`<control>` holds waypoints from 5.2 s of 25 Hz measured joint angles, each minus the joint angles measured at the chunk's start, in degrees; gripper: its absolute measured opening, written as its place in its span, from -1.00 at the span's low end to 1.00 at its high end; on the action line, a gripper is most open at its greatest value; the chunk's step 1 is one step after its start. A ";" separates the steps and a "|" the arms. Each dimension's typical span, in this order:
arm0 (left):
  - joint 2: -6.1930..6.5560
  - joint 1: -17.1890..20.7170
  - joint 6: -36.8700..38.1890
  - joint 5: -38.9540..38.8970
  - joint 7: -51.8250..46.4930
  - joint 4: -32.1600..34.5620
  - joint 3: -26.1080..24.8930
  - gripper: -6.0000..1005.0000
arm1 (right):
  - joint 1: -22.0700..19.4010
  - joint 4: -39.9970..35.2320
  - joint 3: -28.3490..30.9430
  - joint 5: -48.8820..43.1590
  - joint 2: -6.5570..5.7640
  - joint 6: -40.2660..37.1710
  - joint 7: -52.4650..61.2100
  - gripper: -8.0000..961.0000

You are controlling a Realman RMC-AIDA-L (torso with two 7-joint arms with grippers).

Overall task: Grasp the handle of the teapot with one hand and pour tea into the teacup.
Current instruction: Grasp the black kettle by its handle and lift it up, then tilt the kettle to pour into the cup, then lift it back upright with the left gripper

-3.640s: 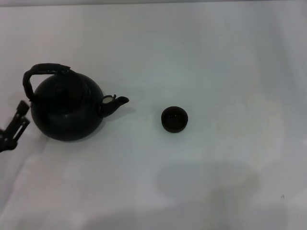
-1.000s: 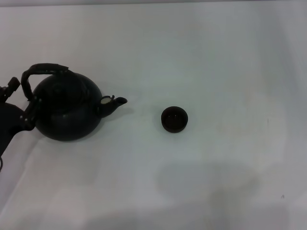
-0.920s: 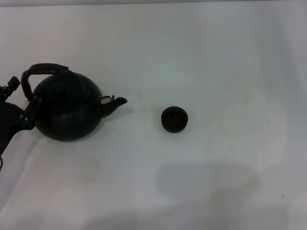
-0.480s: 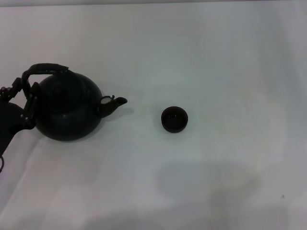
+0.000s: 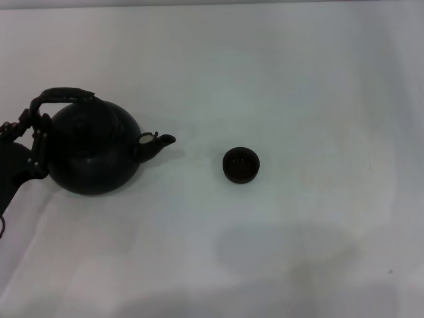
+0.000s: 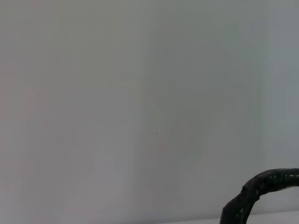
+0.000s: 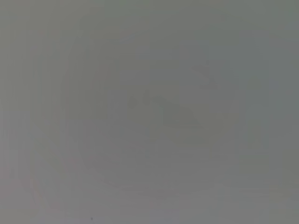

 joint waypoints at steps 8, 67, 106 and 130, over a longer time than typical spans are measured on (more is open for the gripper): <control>0.00 -0.07 0.05 -0.09 0.00 0.14 0.00 -0.50 | -0.04 0.16 0.00 0.00 0.00 -0.01 0.00 0.75; 0.41 -16.77 -4.82 11.52 3.21 13.35 2.84 -0.77 | -0.91 -2.09 -9.81 -10.54 -0.49 -0.31 0.60 0.75; -0.20 -21.36 -7.71 11.55 15.03 11.96 6.59 -0.79 | -0.83 -3.62 -9.22 -13.58 0.00 5.01 2.37 0.74; -0.68 -23.71 -7.68 10.88 20.85 6.05 6.00 -0.79 | -1.41 -1.40 -8.88 -14.06 0.18 1.78 3.82 0.41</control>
